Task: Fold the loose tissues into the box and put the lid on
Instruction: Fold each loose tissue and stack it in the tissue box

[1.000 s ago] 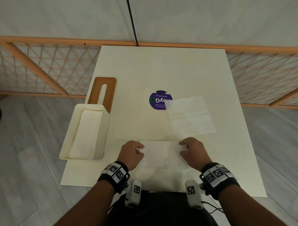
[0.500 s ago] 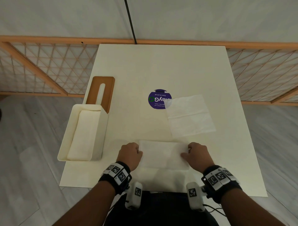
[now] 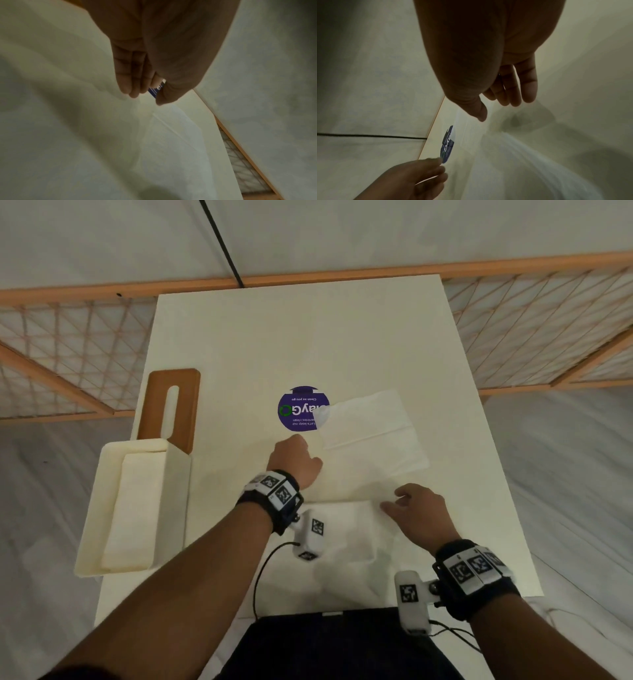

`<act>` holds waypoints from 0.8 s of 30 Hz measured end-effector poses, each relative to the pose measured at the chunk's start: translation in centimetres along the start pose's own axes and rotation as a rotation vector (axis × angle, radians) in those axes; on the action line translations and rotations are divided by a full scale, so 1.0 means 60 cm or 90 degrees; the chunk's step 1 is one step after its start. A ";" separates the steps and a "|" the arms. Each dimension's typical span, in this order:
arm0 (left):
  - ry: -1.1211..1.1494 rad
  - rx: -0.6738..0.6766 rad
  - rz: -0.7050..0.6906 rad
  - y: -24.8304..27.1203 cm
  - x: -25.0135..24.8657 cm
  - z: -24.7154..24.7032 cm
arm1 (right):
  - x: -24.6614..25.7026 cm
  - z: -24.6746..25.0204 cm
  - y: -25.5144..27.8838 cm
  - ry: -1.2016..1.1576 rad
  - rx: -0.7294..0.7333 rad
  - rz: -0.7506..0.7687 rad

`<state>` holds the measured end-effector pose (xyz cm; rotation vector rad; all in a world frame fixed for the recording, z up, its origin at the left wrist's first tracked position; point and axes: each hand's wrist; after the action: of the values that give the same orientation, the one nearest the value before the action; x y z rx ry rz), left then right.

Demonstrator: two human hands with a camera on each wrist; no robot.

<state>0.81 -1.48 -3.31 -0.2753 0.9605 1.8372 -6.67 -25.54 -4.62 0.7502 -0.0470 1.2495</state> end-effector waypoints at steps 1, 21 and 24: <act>-0.015 0.015 0.009 -0.018 -0.020 -0.011 | -0.005 0.008 -0.002 -0.011 -0.008 -0.003; 0.248 -0.029 0.127 -0.083 -0.090 -0.052 | -0.053 0.074 -0.056 -0.135 -0.007 -0.047; 0.445 0.007 0.123 -0.046 -0.087 -0.011 | -0.034 0.072 -0.065 -0.231 -0.002 -0.041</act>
<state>5.48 -4.98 -2.13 -0.8827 1.5093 1.9412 -2.43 -30.02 -4.08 0.9615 -0.3188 1.0401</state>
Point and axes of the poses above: each hand's wrist, its own y-axis away from the middle knuckle, its own z-axis out of the back of the hand, x = y × z, and after that the axes turned 10 degrees about y, right-handed
